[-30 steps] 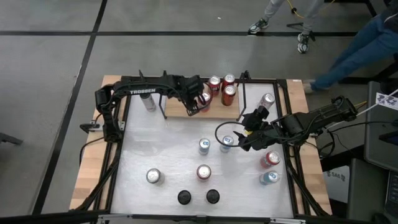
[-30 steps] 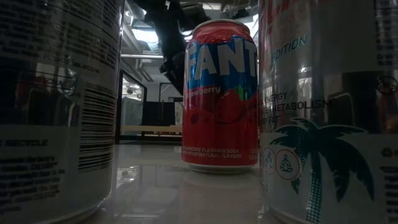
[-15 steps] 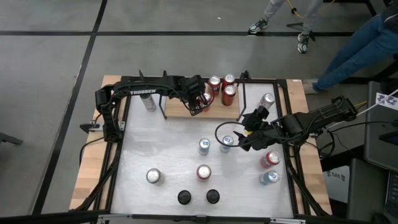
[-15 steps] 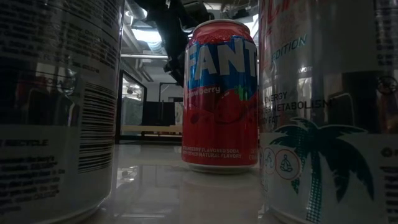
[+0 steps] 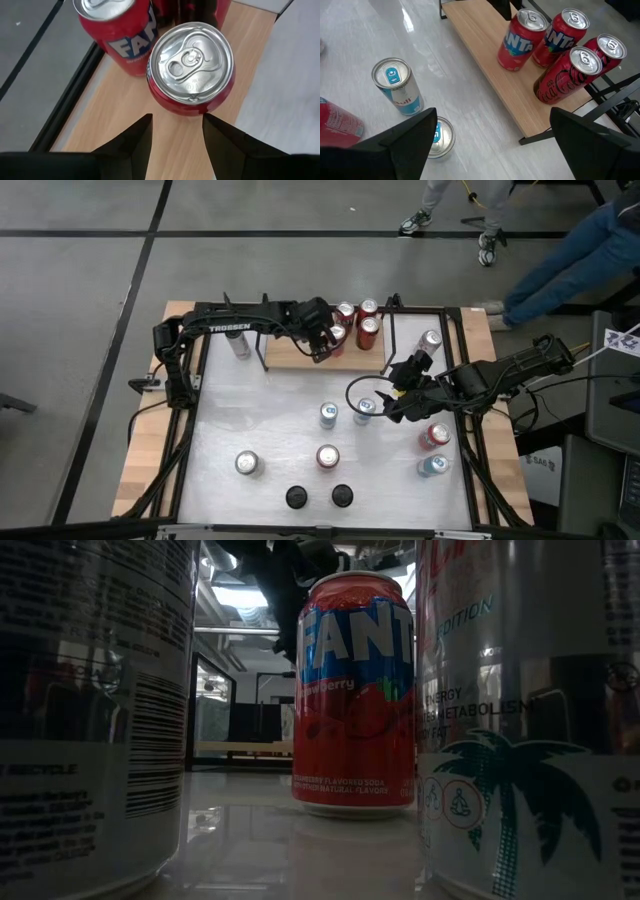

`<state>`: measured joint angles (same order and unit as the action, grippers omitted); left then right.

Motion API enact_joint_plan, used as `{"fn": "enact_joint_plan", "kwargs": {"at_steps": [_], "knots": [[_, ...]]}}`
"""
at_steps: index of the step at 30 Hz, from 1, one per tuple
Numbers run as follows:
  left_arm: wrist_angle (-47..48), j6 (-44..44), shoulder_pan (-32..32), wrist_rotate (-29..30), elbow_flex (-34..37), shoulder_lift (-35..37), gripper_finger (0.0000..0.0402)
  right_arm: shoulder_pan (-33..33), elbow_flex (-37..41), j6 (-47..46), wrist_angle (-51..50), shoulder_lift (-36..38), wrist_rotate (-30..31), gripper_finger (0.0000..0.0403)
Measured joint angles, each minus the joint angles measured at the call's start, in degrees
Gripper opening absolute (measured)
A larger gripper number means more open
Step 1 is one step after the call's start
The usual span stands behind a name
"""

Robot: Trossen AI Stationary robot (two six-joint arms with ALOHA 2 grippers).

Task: Place canned beverage on shelf
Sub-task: Put the pink soda can on the shelf aligned with other pink soda can

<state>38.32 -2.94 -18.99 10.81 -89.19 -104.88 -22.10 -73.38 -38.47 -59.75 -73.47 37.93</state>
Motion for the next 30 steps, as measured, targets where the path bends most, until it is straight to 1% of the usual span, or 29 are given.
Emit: {"fn": "enact_joint_plan", "kwargs": {"at_steps": [8,14,17,24,30], "knots": [[0.73,0.45,-0.14,0.63,0.00,0.00,0.0162,0.01,0.00,-0.01,0.00,0.00,0.00,0.0376],[7.50,0.35,-0.54,0.68,0.00,0.00,0.0162,0.00,0.00,-0.01,0.00,0.00,0.00,0.0376],[8.53,0.05,-0.54,0.70,0.00,0.00,0.0163,0.00,0.00,-0.01,0.00,0.00,0.00,0.0376],[6.89,-0.04,-0.54,0.63,-0.04,-1.14,0.0163,0.00,0.00,-0.01,0.00,0.00,0.00,0.0376],[2.74,0.00,-0.54,0.02,-0.04,-3.69,0.0163,0.01,-0.02,-0.01,-0.22,-0.02,0.02,0.0376]]}}
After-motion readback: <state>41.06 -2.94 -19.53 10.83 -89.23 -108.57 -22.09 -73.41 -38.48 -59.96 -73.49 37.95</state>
